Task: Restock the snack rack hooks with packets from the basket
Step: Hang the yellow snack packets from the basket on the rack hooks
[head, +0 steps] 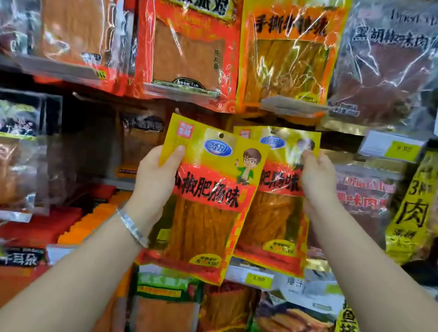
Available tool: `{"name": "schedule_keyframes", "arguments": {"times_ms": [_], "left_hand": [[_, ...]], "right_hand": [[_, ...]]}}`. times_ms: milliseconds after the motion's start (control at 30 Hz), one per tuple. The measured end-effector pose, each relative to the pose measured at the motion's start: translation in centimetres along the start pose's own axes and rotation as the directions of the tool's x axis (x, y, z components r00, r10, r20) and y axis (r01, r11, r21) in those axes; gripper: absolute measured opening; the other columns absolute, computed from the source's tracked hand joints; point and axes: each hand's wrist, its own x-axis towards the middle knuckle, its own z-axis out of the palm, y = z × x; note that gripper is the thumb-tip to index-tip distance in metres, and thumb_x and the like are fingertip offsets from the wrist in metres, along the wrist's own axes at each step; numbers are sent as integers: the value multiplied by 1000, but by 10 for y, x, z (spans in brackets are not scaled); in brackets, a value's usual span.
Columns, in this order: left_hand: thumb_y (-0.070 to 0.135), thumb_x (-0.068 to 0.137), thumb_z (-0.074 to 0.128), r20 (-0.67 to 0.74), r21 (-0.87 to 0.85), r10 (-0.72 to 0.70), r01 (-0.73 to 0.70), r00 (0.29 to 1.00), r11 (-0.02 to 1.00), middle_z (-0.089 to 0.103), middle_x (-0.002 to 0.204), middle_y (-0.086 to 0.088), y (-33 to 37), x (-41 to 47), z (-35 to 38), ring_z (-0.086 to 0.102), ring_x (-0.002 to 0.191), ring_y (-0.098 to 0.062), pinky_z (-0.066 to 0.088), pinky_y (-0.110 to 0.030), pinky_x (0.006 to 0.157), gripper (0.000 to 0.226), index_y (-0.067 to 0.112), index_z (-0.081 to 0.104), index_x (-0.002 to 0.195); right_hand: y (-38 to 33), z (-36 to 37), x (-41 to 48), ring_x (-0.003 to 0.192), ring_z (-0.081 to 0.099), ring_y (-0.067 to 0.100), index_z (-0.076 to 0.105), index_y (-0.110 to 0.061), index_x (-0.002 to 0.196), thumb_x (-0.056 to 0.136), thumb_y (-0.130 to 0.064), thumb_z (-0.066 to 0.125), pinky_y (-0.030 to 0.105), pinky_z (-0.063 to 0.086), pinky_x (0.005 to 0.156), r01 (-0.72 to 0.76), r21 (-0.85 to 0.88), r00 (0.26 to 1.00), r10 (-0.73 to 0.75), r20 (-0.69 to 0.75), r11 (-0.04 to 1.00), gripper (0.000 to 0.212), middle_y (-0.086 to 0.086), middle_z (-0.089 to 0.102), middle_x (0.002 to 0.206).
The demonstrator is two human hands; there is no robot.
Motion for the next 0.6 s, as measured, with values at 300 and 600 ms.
{"name": "schedule_keyframes", "arguments": {"times_ms": [300,600], "left_hand": [[31,93,56,-35,34,-2,3,999,999,74,83,1,-6,-3,19,70,81,-19,55,-39,76,22,29,71,76],[31,95,54,104,-18,-18,20,994,1000,75,91,0,1,-15,47,71,85,-18,55,-32,69,22,32,72,83]], "right_hand": [[15,-1,16,134,36,28,45,-10,137,101,-35,33,39,28,110,-1,-283,969,71,238,959,46,13,43,144],[10,-7,-38,81,61,18,62,-24,92,89,-48,56,42,48,78,53,155,962,-92,256,986,26,-1,64,83]]}}
